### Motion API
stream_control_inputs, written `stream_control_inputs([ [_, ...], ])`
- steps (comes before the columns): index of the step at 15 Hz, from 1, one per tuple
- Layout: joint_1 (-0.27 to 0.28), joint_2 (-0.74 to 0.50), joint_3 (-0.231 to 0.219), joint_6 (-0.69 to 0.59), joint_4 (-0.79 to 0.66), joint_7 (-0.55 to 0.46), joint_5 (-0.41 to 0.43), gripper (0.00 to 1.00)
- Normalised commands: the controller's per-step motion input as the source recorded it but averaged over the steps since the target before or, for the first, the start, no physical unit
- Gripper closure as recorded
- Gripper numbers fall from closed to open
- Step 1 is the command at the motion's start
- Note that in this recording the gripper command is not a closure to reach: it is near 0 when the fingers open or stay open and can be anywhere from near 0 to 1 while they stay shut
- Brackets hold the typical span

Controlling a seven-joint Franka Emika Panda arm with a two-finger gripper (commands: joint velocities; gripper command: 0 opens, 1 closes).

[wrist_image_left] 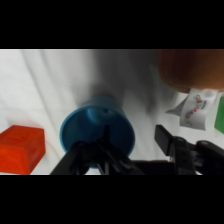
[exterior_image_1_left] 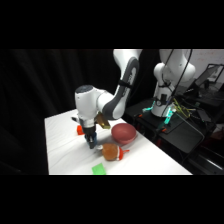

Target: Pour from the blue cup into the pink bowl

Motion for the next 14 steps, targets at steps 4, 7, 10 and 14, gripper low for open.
stream_control_inputs([
  [4, 0.105, 0.01, -0.117, -0.01, 0.11, 0.04, 0.046, 1.0],
  [7, 0.164, -0.09, -0.17, -0.09, 0.05, 0.11, -0.031, 0.06],
  [10, 0.223, -0.39, -0.219, -0.25, -0.12, 0.19, -0.132, 0.06],
  [14, 0.181, -0.78, -0.16, -0.43, -0.34, 0.21, -0.239, 0.08],
])
